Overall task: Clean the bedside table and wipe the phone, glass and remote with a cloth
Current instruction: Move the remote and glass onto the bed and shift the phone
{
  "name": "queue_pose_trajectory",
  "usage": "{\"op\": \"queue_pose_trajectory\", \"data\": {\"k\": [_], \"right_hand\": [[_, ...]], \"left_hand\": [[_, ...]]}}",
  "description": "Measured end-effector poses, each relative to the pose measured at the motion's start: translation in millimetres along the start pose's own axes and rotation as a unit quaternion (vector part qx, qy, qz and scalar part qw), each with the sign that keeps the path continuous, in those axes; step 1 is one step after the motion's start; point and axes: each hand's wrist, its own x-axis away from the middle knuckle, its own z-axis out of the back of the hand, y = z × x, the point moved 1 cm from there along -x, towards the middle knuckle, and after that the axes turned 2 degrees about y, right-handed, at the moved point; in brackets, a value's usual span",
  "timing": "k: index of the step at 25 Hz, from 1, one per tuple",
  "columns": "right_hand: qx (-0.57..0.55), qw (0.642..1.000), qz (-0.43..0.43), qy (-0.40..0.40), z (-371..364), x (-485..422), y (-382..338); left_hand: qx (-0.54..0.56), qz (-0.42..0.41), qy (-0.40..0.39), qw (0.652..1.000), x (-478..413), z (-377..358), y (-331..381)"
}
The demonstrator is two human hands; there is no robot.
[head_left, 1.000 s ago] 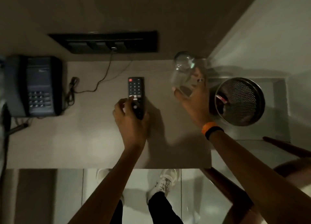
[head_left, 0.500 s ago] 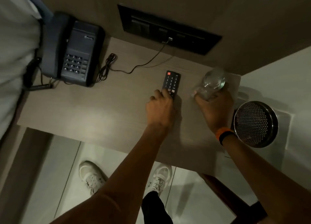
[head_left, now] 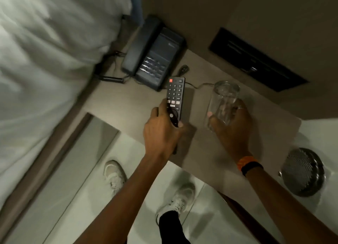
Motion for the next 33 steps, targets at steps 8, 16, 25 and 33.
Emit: {"op": "queue_pose_trajectory", "data": {"k": [8,16,25,33], "right_hand": [[-0.076,0.949,0.174,-0.252,-159.3,37.3,-266.4],[0.004,0.887,0.264,-0.379,-320.6,120.0,-450.2],[0.073,0.863,0.281,-0.413,-423.9,155.5,-510.5],[0.102,0.852,0.263,-0.441,-432.2,153.3,-510.2]], "left_hand": [[0.079,0.148,0.297,0.94,-3.4,277.1,-112.8],[-0.009,0.334,0.348,0.876,3.9,444.0,-261.3],[-0.033,0.403,0.285,0.869,-3.2,489.6,-346.6],[-0.051,0.384,0.292,0.874,2.6,480.4,-360.5]]}}
